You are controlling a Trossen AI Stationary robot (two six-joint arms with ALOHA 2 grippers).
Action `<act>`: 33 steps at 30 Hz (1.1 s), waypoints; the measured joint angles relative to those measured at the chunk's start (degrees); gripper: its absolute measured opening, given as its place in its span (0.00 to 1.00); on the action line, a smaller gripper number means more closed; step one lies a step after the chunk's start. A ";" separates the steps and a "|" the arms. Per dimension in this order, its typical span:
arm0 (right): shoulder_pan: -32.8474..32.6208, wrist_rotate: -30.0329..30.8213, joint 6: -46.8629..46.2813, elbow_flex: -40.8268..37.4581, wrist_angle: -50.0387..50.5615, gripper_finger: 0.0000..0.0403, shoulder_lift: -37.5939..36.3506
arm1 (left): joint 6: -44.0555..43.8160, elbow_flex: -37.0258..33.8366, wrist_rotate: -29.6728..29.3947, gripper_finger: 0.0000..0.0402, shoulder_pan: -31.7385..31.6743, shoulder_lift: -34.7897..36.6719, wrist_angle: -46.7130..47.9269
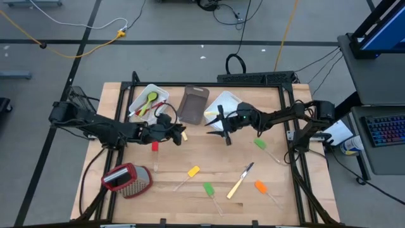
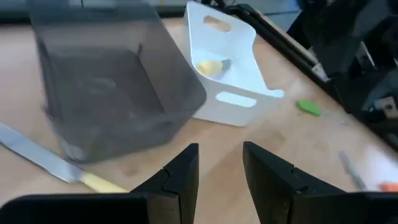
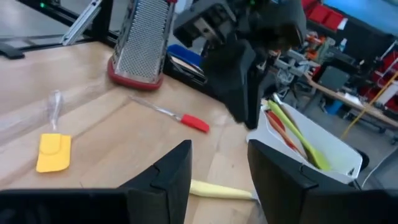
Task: Pick & Place Kitchen Items
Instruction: Put the top yellow knife into the right white bin
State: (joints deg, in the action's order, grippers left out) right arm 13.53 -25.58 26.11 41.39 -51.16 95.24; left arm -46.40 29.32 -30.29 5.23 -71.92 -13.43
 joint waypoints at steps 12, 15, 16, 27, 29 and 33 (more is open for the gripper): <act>-0.52 0.02 2.87 0.00 0.11 0.37 0.02 | -19.86 8.23 3.91 0.32 -0.02 -13.30 6.42; -0.52 0.02 2.88 0.00 0.46 0.37 0.02 | -21.38 14.16 4.38 0.32 -0.09 -15.31 17.16; -0.52 0.00 2.88 0.00 0.46 0.37 0.02 | -22.09 16.25 4.38 0.32 -0.11 -15.76 21.85; -0.52 0.02 2.82 0.00 1.00 0.37 0.02 | -27.89 25.44 4.99 0.32 -1.53 -24.76 35.71; -0.52 0.02 2.78 0.00 1.20 0.37 0.02 | -28.23 25.44 6.23 0.32 -2.37 -26.21 36.70; -0.52 0.00 1.96 0.00 1.29 0.36 0.02 | -30.47 25.55 7.74 0.32 -4.07 -28.08 38.92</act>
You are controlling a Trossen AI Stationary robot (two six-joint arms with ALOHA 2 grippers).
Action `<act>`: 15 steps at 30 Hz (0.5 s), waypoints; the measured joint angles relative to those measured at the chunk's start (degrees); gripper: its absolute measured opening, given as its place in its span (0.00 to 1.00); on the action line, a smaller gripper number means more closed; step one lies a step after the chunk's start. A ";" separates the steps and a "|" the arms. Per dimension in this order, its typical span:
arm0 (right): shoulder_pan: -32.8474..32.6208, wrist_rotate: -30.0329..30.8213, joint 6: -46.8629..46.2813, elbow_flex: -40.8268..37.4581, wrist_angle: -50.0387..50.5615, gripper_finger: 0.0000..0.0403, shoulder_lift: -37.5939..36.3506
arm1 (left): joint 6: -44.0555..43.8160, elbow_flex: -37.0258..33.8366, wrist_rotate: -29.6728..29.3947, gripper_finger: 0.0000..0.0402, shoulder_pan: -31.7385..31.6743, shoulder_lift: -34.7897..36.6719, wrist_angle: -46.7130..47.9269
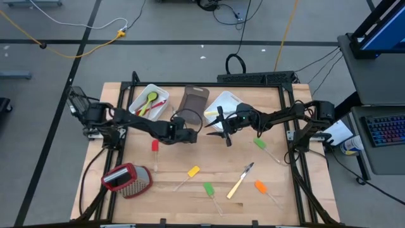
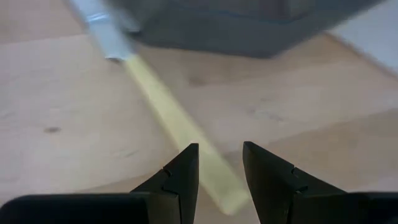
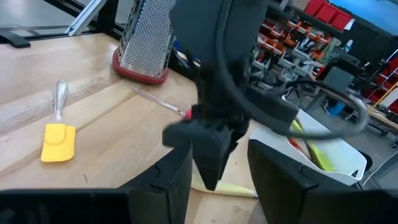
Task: Pick & Place Kitchen Items
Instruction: Put the top yellow knife into the right white bin
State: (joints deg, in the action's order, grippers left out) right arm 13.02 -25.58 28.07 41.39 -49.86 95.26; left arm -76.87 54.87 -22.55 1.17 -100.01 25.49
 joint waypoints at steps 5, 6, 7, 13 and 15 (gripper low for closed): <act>0.00 0.00 -0.24 0.00 0.01 0.36 0.00 | -0.01 0.22 -0.51 0.32 -1.34 -2.68 -0.37; 0.00 0.00 -0.21 0.00 0.00 0.36 0.00 | 0.05 0.20 -0.66 0.32 -1.60 -3.04 -0.01; 0.00 -0.02 -0.22 0.00 0.02 0.36 0.00 | 0.28 0.22 -0.76 0.32 -1.77 -3.46 0.31; 0.00 -0.01 -0.30 0.00 0.04 0.36 0.00 | 2.93 0.22 1.28 0.32 -1.72 -3.59 4.76; 0.00 -0.01 -0.28 0.00 0.06 0.36 0.00 | 5.47 0.13 1.56 0.32 -1.41 -3.24 6.49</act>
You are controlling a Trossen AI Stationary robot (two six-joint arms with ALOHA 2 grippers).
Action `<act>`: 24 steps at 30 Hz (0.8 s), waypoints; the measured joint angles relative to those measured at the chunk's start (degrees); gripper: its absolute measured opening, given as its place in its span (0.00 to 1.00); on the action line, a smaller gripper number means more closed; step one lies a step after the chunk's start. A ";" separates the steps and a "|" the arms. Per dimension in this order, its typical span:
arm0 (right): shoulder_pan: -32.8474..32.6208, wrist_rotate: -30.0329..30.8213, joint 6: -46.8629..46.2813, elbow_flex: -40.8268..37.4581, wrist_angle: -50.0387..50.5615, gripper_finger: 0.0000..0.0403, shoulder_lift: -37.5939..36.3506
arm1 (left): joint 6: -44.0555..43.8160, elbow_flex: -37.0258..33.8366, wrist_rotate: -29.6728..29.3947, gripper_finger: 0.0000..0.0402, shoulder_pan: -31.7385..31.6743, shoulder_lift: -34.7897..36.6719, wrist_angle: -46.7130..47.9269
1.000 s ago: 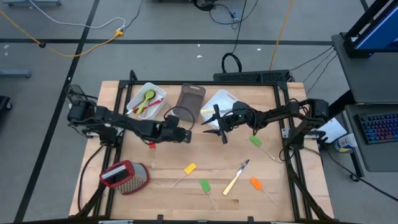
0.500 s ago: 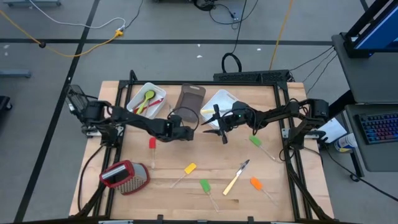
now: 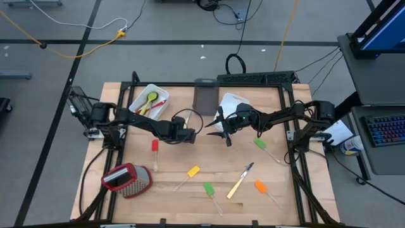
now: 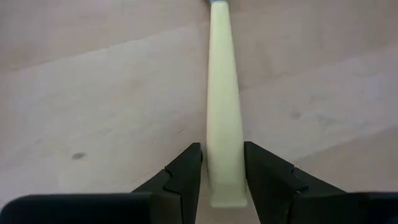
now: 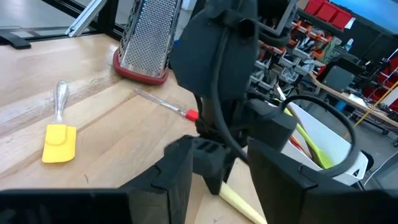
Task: Pick & Place Kitchen Items
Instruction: Put the top yellow knife into the right white bin
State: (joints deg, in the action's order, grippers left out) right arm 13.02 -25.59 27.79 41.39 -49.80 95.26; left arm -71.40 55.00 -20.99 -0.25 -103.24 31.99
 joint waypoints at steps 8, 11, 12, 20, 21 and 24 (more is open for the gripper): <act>0.00 0.00 -0.02 0.00 0.45 0.36 0.02 | 6.12 0.00 0.05 0.32 0.69 0.02 2.96; 0.00 -0.01 -0.02 0.00 0.75 0.36 0.02 | 7.76 0.00 -0.56 0.30 0.74 0.02 3.42; 0.00 -0.01 -0.02 0.00 0.79 0.36 0.02 | 8.22 -0.05 -0.97 0.28 0.74 0.02 3.55; 0.00 0.01 -0.09 0.00 1.05 0.36 0.02 | 11.68 -0.11 -1.44 0.14 0.74 0.42 4.92; 0.00 -0.01 -0.09 0.00 1.30 0.36 0.02 | 11.52 -0.11 -1.46 0.14 0.79 0.54 5.35; 0.00 -0.01 -0.09 0.00 2.24 0.36 0.02 | 10.79 -0.33 -1.15 0.14 1.18 1.97 9.16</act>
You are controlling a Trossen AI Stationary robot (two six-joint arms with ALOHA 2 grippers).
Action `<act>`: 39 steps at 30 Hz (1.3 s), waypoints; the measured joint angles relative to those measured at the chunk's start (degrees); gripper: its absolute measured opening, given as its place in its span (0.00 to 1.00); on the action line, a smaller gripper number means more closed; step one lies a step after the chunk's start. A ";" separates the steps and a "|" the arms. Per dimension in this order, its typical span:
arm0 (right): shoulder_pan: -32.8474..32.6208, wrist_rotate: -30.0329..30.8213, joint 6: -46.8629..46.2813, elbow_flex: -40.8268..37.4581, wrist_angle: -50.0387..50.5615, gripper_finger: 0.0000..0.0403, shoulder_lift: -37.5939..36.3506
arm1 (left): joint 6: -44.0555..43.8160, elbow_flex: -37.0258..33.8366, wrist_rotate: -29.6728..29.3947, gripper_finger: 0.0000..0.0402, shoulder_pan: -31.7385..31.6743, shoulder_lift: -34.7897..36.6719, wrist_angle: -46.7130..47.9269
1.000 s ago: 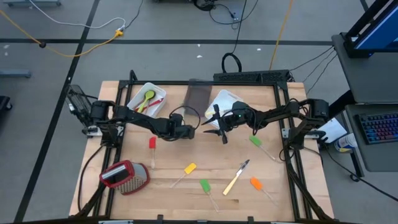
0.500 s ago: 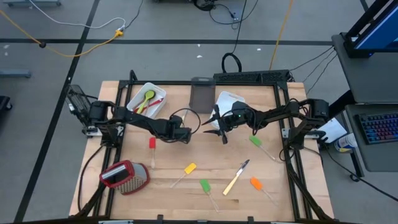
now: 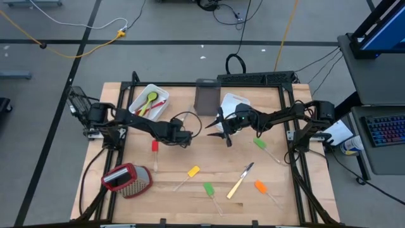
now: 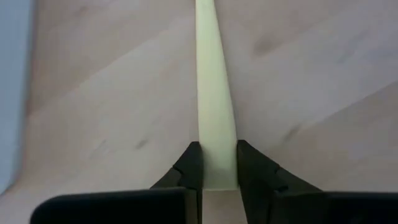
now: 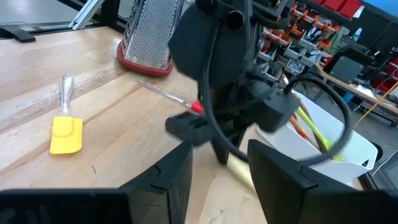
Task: Pick & Place Kitchen Items
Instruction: Put the top yellow knife into the right white bin
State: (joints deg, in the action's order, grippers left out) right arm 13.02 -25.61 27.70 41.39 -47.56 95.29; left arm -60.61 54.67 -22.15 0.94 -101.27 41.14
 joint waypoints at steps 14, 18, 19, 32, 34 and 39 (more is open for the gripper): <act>0.00 0.02 0.00 0.02 0.73 0.36 0.00 | -6.56 0.00 -2.70 0.14 6.43 18.83 11.21; 0.00 0.02 -1.08 0.01 0.73 0.36 0.00 | -1.76 0.03 -6.46 0.14 8.59 22.55 6.96; 0.00 0.00 -2.02 0.00 0.75 0.36 0.00 | 0.07 0.03 -7.32 0.14 9.05 23.05 5.09; 0.00 0.05 -10.58 0.02 9.45 0.36 -2.43 | 21.39 0.10 -9.10 0.14 8.88 23.52 -12.95; 0.00 0.07 -10.59 -0.08 12.96 0.36 -4.48 | 23.00 0.34 -8.89 0.14 8.29 23.52 -12.67; -0.03 2.04 -10.40 -0.05 19.91 0.36 -10.76 | 29.30 3.82 -7.63 0.14 6.33 22.65 -12.72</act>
State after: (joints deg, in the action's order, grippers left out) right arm 12.99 -23.56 17.30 41.35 -27.64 84.52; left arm -31.31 58.49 -29.77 7.27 -78.63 28.42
